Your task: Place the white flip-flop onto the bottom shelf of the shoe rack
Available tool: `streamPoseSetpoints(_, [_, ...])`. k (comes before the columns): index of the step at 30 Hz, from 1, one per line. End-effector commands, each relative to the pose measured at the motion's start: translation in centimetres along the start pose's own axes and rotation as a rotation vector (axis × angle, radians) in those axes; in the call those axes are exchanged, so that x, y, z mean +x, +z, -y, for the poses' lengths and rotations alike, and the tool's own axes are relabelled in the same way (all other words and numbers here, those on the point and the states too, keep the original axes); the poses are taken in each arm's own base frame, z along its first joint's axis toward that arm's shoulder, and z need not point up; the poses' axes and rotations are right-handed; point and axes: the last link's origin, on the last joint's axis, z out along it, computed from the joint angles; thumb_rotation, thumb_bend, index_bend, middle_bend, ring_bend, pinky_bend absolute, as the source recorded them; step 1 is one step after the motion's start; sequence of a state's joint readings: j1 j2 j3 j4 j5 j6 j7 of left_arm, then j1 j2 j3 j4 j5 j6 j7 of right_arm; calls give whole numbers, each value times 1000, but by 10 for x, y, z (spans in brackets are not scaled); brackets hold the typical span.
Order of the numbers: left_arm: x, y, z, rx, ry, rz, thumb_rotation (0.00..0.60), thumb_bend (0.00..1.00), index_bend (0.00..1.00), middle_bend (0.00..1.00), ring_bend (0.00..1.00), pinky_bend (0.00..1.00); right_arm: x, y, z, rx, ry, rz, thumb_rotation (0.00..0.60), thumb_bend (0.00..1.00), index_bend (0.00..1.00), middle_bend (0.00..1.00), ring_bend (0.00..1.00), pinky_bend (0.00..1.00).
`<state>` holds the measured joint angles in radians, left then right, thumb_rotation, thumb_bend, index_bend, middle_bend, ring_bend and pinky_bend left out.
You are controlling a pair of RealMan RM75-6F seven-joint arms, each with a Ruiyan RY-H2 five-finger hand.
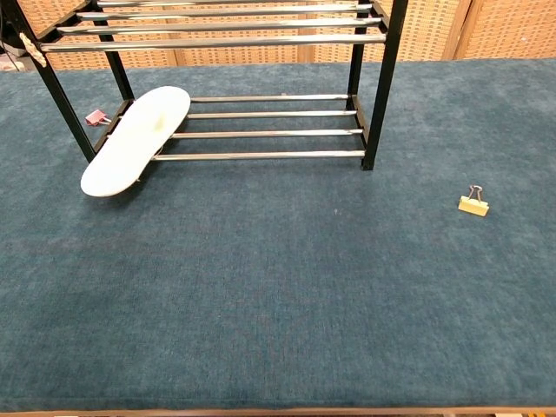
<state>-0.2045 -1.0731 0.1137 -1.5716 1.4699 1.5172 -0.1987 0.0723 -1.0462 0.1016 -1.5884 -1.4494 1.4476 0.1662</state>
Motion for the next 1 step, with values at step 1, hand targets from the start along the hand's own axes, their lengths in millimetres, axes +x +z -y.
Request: streamPoseSetpoints(1, [1, 1, 1, 8, 8, 7, 600, 0, 0, 0, 0, 0, -1, -1, 2, 2, -7, -9, 600, 0, 0, 0, 0, 0])
